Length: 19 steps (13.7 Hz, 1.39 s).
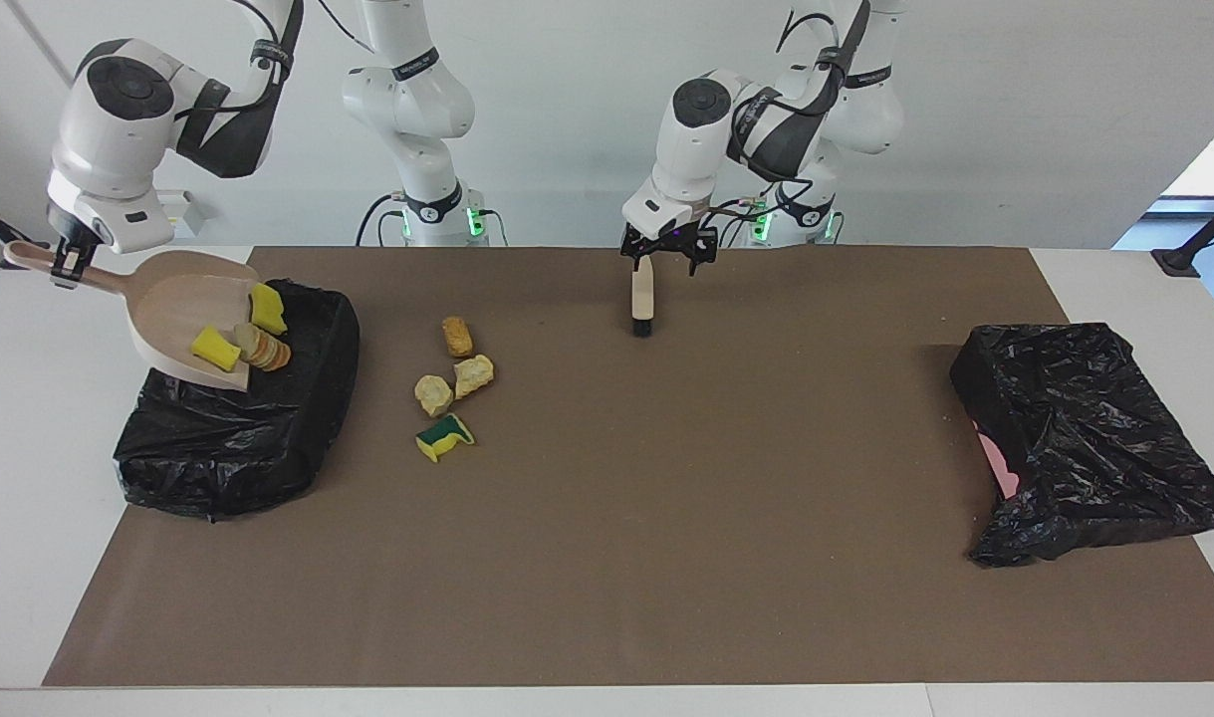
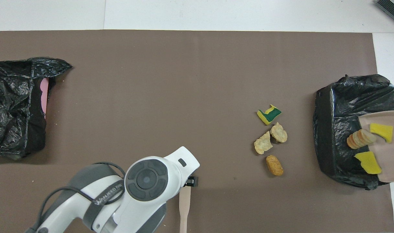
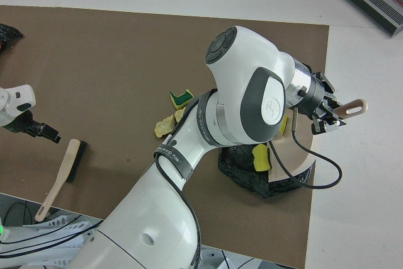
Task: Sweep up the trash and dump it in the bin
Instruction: 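Tip the dustpan over the nearer black bag with the right gripper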
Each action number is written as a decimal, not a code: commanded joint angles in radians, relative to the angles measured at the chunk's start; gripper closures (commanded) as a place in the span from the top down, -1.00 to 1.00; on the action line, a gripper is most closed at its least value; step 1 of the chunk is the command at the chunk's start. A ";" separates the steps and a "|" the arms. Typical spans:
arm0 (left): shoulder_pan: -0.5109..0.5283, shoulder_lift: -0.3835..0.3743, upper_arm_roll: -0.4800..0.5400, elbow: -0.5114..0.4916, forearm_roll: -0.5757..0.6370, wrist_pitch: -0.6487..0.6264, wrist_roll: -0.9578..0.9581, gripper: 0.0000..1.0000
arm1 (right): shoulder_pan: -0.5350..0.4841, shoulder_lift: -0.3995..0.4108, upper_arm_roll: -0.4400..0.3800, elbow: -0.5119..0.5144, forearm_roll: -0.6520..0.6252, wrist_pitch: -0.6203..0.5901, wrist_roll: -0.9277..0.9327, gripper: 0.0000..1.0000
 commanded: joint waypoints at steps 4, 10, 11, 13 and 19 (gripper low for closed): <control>0.218 0.033 -0.010 0.329 0.058 -0.307 0.232 1.00 | 0.080 -0.027 0.015 0.005 -0.155 -0.133 0.119 -1.00; 0.411 0.004 0.001 0.513 0.124 -0.469 0.435 1.00 | 0.074 -0.100 0.018 0.007 -0.218 -0.174 0.093 -1.00; 0.445 0.004 0.001 0.556 0.125 -0.509 0.497 1.00 | 0.070 -0.100 0.018 0.007 -0.230 -0.168 0.093 -1.00; 0.491 0.004 -0.001 0.618 0.126 -0.583 0.521 1.00 | 0.089 -0.113 0.023 -0.007 -0.263 -0.176 0.100 -1.00; 0.566 0.022 0.004 0.693 0.112 -0.648 0.539 1.00 | 0.186 -0.125 0.051 -0.079 -0.394 -0.226 0.183 -1.00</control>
